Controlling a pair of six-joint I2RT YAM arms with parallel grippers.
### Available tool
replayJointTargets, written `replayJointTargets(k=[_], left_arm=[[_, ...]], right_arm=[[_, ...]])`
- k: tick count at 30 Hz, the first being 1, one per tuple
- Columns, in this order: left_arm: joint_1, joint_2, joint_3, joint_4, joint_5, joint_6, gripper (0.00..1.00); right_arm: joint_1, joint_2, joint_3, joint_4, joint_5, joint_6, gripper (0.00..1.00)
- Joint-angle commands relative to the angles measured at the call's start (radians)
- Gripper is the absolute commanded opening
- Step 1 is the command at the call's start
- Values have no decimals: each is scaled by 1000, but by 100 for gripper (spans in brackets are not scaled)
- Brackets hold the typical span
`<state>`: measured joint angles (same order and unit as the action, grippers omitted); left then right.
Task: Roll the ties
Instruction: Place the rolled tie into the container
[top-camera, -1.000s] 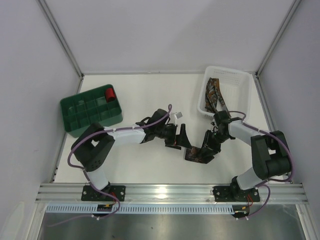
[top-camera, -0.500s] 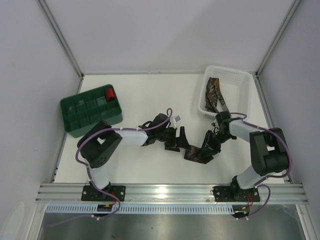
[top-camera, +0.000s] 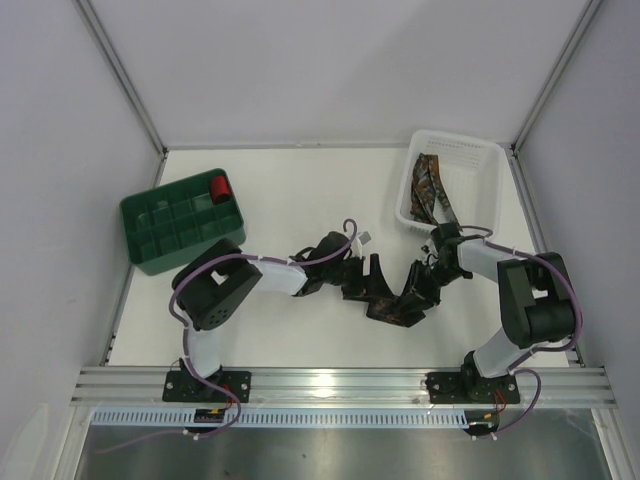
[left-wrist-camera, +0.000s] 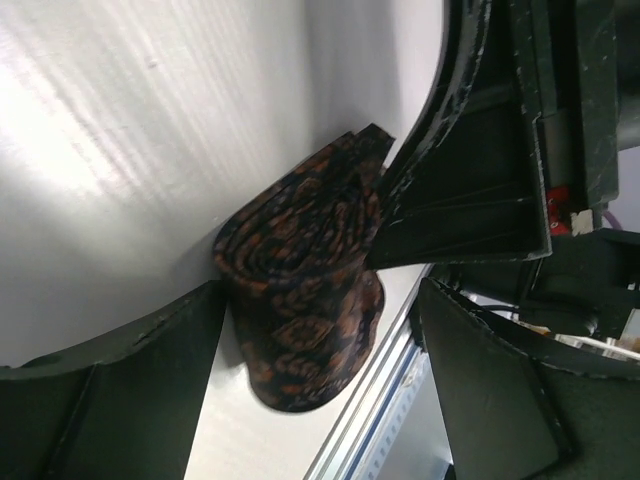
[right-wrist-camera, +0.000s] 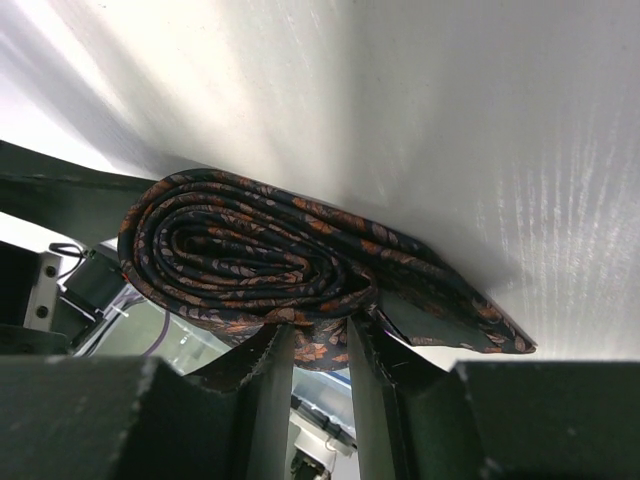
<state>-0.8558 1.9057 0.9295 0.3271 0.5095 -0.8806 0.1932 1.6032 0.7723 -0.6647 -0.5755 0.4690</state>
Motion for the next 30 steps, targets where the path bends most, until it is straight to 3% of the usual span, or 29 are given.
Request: replayJointTargets(k=[1,5,16,23,26,30], left_arm=[[-29,47,19,15,-17,-17,86],[-35,52,-14,50,-19,-46,84],[-45,104,-46,151,23,-101,67],[-60,110,-58,162,11,-103,65],[-63,122,-51,161,9,-92,53],[-72,128,-37,141,1,-72,47]], right_arm=[[5,64,-42,116,213,-41,31],[6,75,-42,123,213,-41,31],[8,66,-39,117,220,-33,31],[12,75,-48,129,218,-26,31],[22,80,-45,126,221,-24,31],[28,75,-45,125,224,-21,31]])
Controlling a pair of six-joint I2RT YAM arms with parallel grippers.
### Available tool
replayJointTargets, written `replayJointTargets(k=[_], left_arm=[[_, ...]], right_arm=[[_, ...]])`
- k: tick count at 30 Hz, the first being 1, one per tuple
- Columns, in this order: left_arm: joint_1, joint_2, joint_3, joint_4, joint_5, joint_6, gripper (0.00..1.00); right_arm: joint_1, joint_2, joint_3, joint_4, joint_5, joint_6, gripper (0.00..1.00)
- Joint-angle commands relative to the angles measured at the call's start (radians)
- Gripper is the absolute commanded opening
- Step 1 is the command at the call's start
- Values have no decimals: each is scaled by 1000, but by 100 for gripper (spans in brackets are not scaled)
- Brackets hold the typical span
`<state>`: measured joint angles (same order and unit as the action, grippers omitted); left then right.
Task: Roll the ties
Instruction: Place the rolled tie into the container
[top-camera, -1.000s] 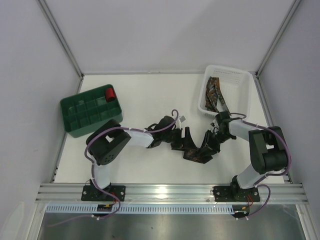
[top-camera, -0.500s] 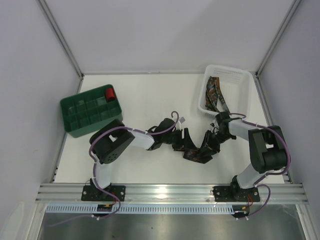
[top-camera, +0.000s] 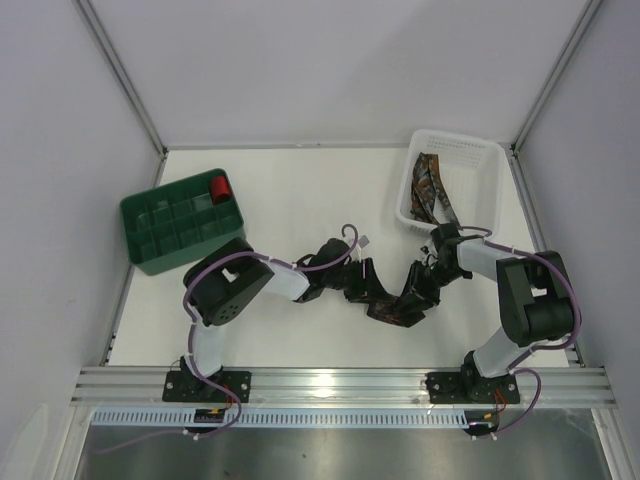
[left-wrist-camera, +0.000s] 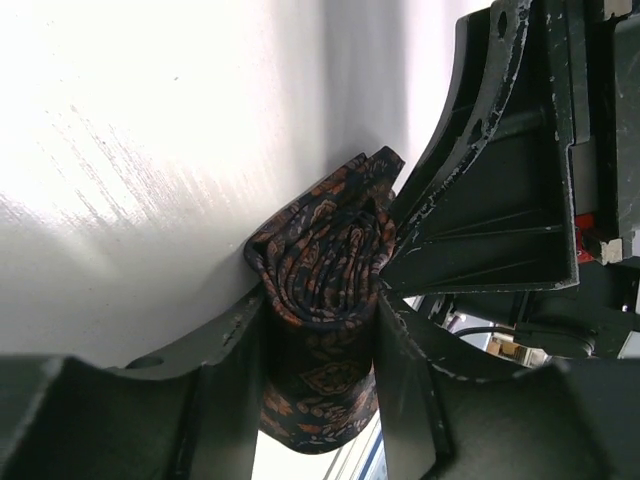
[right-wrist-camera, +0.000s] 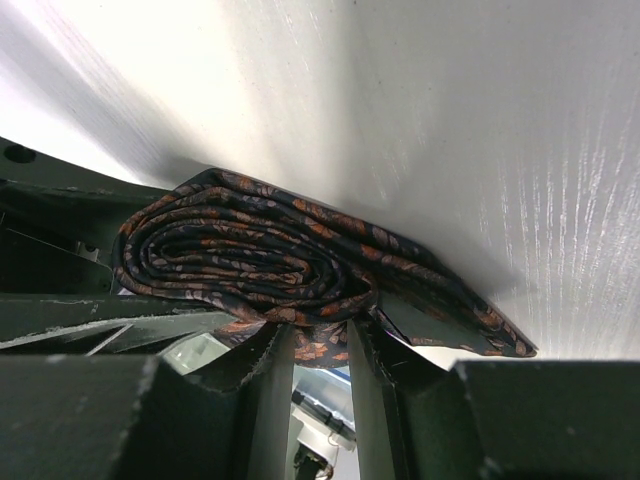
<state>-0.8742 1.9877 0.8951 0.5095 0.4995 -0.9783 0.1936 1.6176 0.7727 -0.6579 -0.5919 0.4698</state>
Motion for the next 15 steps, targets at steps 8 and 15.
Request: replayJointTargets(k=[8,15], left_arm=[[-57,51,7,-19,40,42,0],[-54,23,53,-153,51,122,0]], right_arm=[[36,51,-36,115,244,-11,32],[43,30,-15,101,262,-17,33]])
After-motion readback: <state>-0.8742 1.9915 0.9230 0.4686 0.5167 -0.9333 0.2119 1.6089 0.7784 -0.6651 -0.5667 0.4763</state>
